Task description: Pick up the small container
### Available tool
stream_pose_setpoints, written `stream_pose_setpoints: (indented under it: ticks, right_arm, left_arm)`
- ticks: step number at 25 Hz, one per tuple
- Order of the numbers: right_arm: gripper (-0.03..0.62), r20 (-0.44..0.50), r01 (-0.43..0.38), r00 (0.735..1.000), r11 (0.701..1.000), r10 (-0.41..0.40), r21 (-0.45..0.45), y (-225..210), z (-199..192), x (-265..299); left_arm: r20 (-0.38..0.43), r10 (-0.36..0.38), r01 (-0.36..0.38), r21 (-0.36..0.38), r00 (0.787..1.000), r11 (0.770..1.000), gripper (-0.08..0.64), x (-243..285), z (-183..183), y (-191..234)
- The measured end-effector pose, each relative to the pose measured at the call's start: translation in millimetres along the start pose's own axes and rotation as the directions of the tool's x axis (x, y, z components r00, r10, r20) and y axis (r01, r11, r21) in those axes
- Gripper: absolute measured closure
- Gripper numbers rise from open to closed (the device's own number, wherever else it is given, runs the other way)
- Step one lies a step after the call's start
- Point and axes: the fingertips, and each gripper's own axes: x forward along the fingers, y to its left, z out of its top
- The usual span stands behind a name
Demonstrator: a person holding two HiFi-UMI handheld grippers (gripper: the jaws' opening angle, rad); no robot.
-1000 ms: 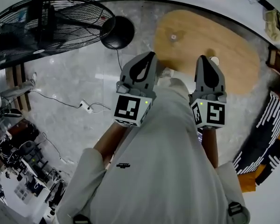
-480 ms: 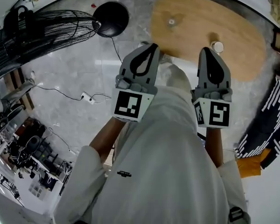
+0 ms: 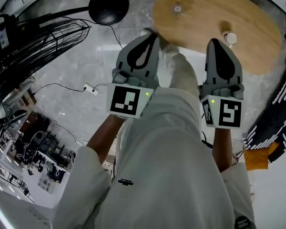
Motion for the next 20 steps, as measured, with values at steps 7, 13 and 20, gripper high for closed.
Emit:
stream_pose_setpoints:
  ticks: [7, 13, 20]
  right_arm:
    - [0.585, -0.015, -0.018, 1.0, 1.0, 0.018, -0.008, 0, -20, 25]
    - [0.585, -0.039, -0.01, 0.999, 1.0, 0.011, 0.017, -6, -47, 41]
    - [0.586, -0.069, -0.007, 0.998, 0.999, 0.009, 0.036, -11, -76, 52]
  left_arm:
    - [-0.044, -0.042, 0.043, 0.014, 0.998, 0.999, 0.538, 26, -30, 9]
    - [-0.077, -0.077, 0.079, 0.018, 0.994, 0.997, 0.534, 51, -57, 10]
    - [-0.12, -0.078, 0.077, -0.013, 0.99, 0.997, 0.423, 79, -97, 15]
